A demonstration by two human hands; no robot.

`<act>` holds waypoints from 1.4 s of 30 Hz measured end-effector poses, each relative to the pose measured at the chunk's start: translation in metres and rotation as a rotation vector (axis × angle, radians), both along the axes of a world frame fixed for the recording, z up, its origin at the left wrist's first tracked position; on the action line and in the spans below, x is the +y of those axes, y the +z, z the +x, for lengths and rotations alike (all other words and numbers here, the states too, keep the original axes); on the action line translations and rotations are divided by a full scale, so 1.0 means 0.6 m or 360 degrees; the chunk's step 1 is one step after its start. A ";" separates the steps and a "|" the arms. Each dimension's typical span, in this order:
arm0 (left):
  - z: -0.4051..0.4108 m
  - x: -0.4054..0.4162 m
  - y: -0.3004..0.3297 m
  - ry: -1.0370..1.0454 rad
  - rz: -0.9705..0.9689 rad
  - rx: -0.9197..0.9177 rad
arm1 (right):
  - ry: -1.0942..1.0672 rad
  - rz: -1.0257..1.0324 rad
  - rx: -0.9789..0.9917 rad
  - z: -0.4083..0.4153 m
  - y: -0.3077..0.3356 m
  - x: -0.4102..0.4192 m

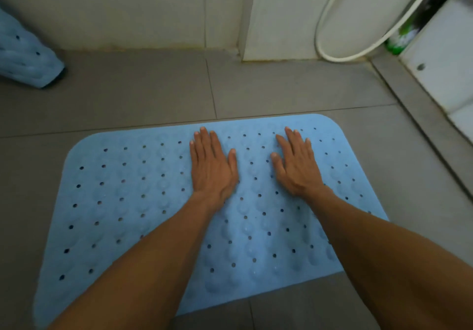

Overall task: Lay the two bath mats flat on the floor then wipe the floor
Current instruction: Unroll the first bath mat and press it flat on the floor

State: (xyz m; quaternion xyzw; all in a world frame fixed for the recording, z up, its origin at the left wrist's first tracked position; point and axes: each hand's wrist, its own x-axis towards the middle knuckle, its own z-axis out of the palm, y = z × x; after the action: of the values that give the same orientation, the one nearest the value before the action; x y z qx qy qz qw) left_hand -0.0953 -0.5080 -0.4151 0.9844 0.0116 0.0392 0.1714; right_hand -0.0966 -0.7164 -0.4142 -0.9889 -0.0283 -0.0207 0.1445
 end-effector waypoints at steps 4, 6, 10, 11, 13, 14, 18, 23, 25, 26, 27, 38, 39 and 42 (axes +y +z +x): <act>0.018 -0.117 -0.008 0.0068 -0.0097 0.0072 | -0.0152 -0.0043 -0.0059 0.024 -0.002 -0.100; 0.033 -0.151 -0.011 0.0067 -0.0091 0.0037 | -0.0111 -0.0056 -0.0082 0.045 -0.009 -0.119; 0.048 -0.171 -0.018 0.0094 0.0019 -0.0078 | 0.0175 -0.0138 -0.0198 0.066 -0.022 -0.123; 0.048 -0.172 -0.018 0.0108 0.0028 -0.0093 | 0.0197 -0.0130 -0.0178 0.067 -0.021 -0.124; 0.046 -0.174 -0.016 0.0118 0.0050 -0.0066 | 0.0152 -0.0047 -0.0067 0.069 -0.015 -0.125; 0.047 -0.175 -0.014 0.0125 0.0066 -0.0043 | 0.0104 0.0011 0.0000 0.071 -0.011 -0.123; 0.052 -0.176 -0.011 0.0168 0.0117 0.0045 | -0.0044 -0.0016 0.0069 0.078 -0.005 -0.107; 0.053 -0.178 -0.004 0.0208 0.0149 0.0065 | -0.0100 -0.0098 0.0044 0.075 0.005 -0.103; 0.056 -0.175 -0.008 0.0166 0.0163 0.0076 | -0.0087 -0.0116 0.0048 0.077 -0.002 -0.105; 0.059 -0.176 -0.009 0.0145 0.0173 0.0062 | -0.0080 -0.0116 0.0042 0.080 -0.005 -0.105; 0.061 -0.177 -0.006 0.0131 0.0190 0.0045 | -0.0084 -0.0114 0.0023 0.083 -0.004 -0.104; 0.056 -0.176 -0.001 0.0024 0.0181 0.0029 | -0.0083 -0.0036 -0.0049 0.078 -0.004 -0.104; 0.055 -0.175 -0.001 0.0031 0.0182 0.0022 | -0.0090 -0.0012 -0.0059 0.077 -0.006 -0.105; 0.048 -0.172 -0.001 0.0036 0.0104 -0.0045 | -0.0089 0.0005 -0.0115 0.073 -0.011 -0.104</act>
State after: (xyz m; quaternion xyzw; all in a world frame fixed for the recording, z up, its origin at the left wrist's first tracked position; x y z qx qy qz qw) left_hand -0.0666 -0.6112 -0.4160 0.9886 0.0190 0.0554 0.1388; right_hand -0.0526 -0.7789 -0.4207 -0.9876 -0.0057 -0.0604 0.1445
